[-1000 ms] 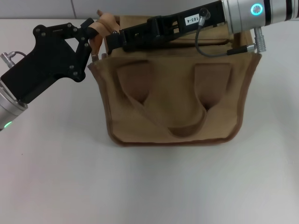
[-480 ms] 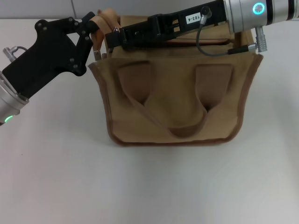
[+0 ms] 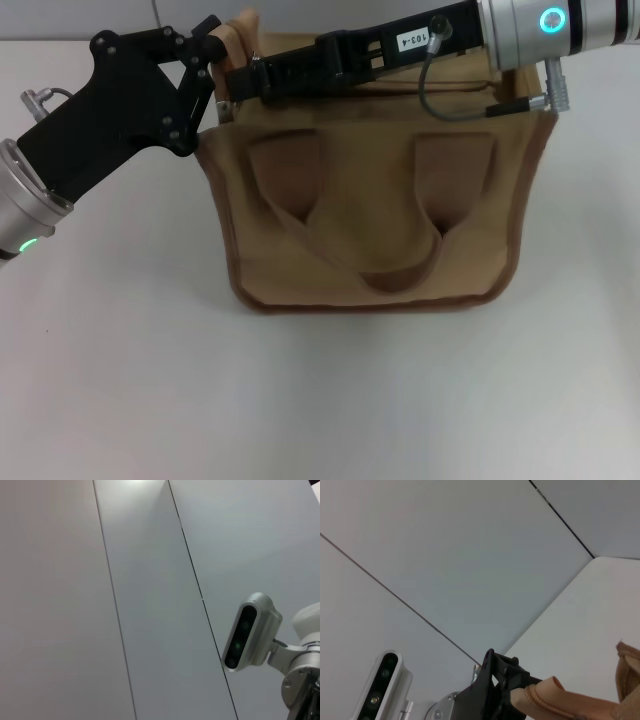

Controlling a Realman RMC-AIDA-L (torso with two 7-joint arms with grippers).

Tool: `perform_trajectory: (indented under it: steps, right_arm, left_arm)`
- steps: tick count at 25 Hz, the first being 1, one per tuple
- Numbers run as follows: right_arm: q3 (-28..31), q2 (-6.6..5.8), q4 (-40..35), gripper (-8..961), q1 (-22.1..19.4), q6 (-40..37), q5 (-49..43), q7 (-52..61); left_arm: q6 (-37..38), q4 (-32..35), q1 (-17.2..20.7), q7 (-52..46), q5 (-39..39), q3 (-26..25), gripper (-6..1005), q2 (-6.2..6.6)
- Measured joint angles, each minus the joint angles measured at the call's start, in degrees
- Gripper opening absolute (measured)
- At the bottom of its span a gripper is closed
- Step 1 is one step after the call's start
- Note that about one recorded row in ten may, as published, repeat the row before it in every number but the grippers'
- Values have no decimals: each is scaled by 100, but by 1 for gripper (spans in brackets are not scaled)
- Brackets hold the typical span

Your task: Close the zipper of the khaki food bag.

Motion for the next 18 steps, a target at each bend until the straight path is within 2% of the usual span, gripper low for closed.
perform_trajectory:
  steps: [12, 18]
  right_arm:
    - [25, 43, -22, 751, -15, -89, 12, -148]
    - [102, 42, -51, 747, -74, -97, 47, -173]
  left_arm:
    - [-298, -21, -5, -2, -47, -56, 32, -9]
    - [-196, -34, 47, -72, -149, -54, 32, -9]
